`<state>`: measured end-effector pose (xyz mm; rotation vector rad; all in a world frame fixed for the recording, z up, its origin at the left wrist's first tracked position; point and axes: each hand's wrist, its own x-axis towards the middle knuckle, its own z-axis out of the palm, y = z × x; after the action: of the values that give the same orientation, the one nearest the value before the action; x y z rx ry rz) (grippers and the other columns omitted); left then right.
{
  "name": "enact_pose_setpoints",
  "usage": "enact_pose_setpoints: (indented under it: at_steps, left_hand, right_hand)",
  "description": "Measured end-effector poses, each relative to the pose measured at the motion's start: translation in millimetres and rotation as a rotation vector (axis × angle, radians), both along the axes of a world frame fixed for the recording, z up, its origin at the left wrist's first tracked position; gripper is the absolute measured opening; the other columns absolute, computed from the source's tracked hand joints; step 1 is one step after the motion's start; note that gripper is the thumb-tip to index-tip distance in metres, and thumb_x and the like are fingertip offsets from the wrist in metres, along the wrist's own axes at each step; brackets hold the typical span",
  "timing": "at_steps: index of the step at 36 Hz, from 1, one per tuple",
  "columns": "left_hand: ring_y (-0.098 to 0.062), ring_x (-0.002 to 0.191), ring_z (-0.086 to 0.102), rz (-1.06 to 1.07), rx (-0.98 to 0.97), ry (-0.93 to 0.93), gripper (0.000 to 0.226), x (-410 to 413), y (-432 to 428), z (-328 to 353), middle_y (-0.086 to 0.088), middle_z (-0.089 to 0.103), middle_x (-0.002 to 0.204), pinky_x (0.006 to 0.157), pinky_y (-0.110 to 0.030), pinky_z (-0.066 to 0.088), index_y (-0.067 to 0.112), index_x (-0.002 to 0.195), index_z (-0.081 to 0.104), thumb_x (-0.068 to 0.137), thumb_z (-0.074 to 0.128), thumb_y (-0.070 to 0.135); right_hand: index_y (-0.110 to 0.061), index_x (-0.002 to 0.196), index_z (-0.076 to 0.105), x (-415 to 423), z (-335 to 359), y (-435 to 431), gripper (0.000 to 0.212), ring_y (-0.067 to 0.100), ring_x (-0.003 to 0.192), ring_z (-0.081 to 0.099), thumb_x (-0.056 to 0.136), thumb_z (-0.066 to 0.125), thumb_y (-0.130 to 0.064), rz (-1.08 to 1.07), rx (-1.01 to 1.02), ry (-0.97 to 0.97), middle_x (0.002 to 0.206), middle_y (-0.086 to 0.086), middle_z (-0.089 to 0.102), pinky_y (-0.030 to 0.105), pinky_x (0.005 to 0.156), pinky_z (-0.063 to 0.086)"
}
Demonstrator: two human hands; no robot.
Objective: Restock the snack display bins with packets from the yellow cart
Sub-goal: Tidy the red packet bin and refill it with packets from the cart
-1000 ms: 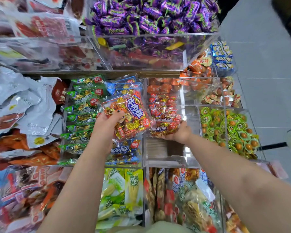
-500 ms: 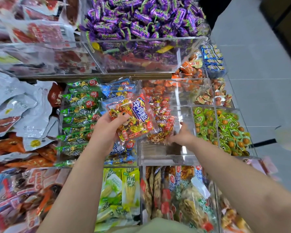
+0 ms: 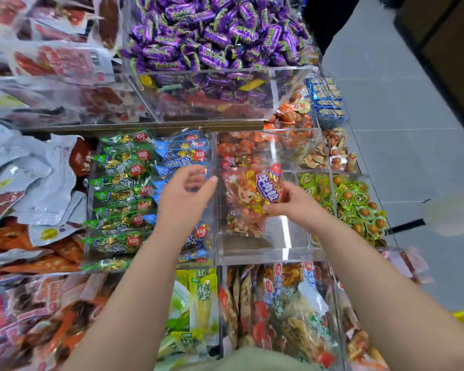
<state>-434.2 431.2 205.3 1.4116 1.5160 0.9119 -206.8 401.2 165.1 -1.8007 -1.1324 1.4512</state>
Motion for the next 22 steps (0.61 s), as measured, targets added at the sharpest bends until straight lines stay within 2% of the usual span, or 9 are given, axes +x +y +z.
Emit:
enact_pose_setpoints:
  at_steps: [1,3,5,7,9,13,18,22]
  left_hand:
    - [0.008,0.089,0.058,0.026,0.067,0.067,0.021,-5,0,0,0.020,0.060,0.100,0.082,-0.022,0.051,0.032,0.106,0.060,0.086,0.069,0.031]
    - [-0.009,0.121,0.051,0.011,0.181,0.244,0.034,-14,3,-4,0.011,0.059,0.120,0.104,-0.036,0.043,0.024,0.119,0.060,0.087,0.068,0.033]
    - [-0.024,0.145,0.022,-0.075,0.187,0.495,0.057,-19,8,-12,-0.002,0.044,0.146,0.117,-0.046,0.021,0.018,0.136,0.050,0.087,0.065,0.042]
    - [-0.028,0.149,0.001,-0.182,0.102,0.768,0.078,-20,13,-20,-0.004,0.023,0.159,0.118,-0.048,0.003,0.020,0.148,0.033,0.085,0.057,0.059]
    - [-0.030,0.148,-0.004,-0.273,0.072,0.929,0.085,-20,14,-30,-0.004,0.013,0.161,0.117,-0.050,-0.006,0.026,0.151,0.024,0.082,0.049,0.070]
    - [-0.027,0.149,-0.002,-0.319,0.076,0.949,0.079,-22,14,-43,-0.001,0.009,0.162,0.116,-0.049,-0.010,0.036,0.149,0.026,0.082,0.045,0.072]
    - [-0.024,0.149,0.003,-0.286,0.099,0.911,0.072,-22,15,-45,0.000,0.013,0.162,0.117,-0.047,-0.008,0.039,0.146,0.033,0.083,0.049,0.069]
    - [-0.021,0.149,0.001,-0.281,0.101,0.876,0.070,-23,14,-45,0.001,0.011,0.162,0.116,-0.042,-0.012,0.039,0.146,0.034,0.084,0.051,0.067]
  right_hand:
    - [-0.028,0.109,0.058,5,-4,1,0.046,0.002,0.080,0.064,0.071,0.079,-0.012,0.068,-0.008,-0.108,0.093,-0.011,0.069,0.016,0.066,0.048]
    - [-0.025,0.094,0.063,3,-15,3,0.034,0.007,0.070,0.060,0.067,0.080,-0.012,0.223,-0.025,-0.284,0.080,-0.009,0.065,0.021,0.060,0.046]
    - [-0.018,0.094,0.066,-7,-31,5,0.033,0.010,0.066,0.053,0.065,0.081,-0.013,0.330,-0.029,-0.419,0.075,-0.007,0.059,0.023,0.056,0.039]
    - [-0.016,0.105,0.066,-15,-47,5,0.042,0.015,0.074,0.055,0.065,0.081,-0.017,0.413,-0.058,-0.552,0.086,-0.002,0.063,0.021,0.064,0.038]
    - [-0.014,0.107,0.065,-17,-60,6,0.041,0.023,0.085,0.060,0.068,0.077,-0.020,0.505,-0.102,-0.662,0.100,0.005,0.068,0.020,0.069,0.039]
    - [-0.011,0.110,0.061,-19,-66,12,0.038,0.026,0.094,0.061,0.073,0.070,-0.019,0.576,-0.130,-0.775,0.106,0.010,0.065,0.022,0.067,0.039]
    - [-0.010,0.107,0.059,-24,-59,26,0.027,0.028,0.098,0.060,0.081,0.063,-0.014,0.758,-0.132,-0.964,0.107,0.009,0.063,0.028,0.071,0.044]
    - [-0.013,0.101,0.062,-32,-57,33,0.022,0.027,0.090,0.060,0.080,0.062,-0.009,0.722,-0.106,-0.997,0.102,0.008,0.063,0.030,0.071,0.047]
